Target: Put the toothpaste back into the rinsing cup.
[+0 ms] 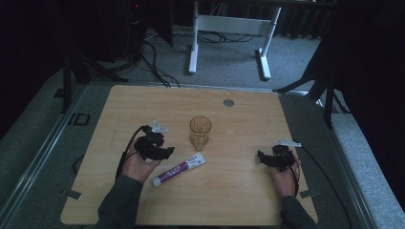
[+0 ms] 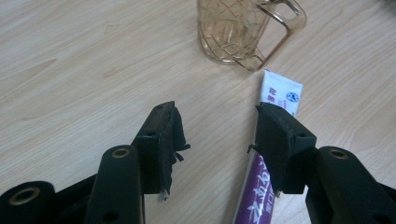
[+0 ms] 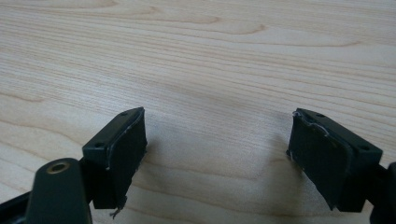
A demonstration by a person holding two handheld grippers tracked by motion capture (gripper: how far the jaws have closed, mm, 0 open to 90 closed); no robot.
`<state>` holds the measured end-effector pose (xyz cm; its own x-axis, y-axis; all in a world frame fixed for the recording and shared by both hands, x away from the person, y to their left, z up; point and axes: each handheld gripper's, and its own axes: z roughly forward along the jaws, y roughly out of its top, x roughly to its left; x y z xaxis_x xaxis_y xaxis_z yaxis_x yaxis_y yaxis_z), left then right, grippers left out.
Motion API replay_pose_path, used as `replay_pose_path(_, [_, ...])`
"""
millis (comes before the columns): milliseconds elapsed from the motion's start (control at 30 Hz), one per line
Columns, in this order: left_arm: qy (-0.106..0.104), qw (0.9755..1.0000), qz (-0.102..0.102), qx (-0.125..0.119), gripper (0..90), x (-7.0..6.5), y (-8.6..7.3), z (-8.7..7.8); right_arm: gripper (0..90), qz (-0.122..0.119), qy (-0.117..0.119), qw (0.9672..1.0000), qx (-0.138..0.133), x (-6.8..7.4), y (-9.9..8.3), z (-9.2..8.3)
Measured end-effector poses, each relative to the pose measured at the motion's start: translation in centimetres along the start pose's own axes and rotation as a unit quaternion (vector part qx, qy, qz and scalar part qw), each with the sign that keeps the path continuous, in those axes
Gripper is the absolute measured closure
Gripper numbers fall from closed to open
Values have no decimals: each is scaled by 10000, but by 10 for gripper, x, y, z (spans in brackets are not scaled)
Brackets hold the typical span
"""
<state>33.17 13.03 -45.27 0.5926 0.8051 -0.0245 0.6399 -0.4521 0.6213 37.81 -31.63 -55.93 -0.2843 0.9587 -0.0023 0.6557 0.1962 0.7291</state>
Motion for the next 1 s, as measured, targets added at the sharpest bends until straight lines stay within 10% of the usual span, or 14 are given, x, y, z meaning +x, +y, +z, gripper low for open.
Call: replay_pose_path(1000, [-171,9980,285,539,498,-18,7,14,190,1,-1,10000,1,0,0,0])
